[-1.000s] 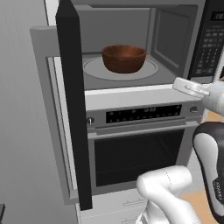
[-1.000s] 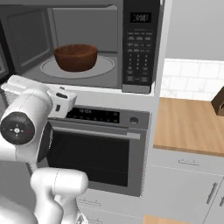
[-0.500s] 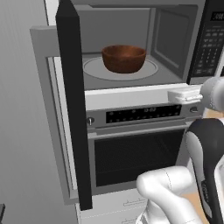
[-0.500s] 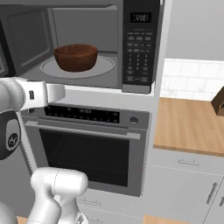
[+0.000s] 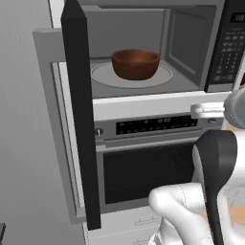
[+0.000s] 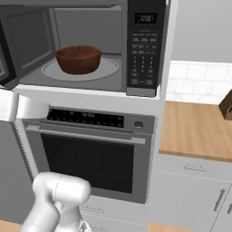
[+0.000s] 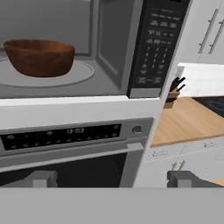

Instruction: Open the microwave, place the bowl with waffle inside the microwave, then close the microwave door and turn it on.

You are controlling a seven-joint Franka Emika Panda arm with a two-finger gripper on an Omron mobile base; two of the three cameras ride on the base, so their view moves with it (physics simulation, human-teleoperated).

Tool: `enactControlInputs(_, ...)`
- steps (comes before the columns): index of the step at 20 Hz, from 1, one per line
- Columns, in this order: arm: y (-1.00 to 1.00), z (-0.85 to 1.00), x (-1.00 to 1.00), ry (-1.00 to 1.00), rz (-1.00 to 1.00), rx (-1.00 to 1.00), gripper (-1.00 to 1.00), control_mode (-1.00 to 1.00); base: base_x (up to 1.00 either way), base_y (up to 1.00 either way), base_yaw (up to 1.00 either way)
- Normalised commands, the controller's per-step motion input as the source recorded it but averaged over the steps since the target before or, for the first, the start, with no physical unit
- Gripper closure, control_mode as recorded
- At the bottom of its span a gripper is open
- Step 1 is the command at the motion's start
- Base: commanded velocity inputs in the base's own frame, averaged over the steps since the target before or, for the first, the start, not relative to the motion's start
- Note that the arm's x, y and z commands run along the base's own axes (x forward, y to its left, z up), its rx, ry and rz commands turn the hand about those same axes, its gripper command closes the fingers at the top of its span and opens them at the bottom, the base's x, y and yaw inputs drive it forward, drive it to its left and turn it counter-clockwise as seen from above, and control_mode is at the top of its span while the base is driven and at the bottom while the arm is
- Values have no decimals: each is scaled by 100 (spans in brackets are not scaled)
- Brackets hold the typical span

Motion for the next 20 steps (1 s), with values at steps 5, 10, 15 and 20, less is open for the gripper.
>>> enactControlInputs(5,0,-8,-100,10,-23,0,-100,-100,0,0,0)
enactControlInputs(10,0,-6,-100,0,-4,0,-100,-100,0,0,0)
enactControlInputs(15,7,-41,-78,-1,10,0,-100,-100,0,0,0)
enactControlInputs(20,46,-59,-75,-9,22,-5,-100,-100,0,0,0)
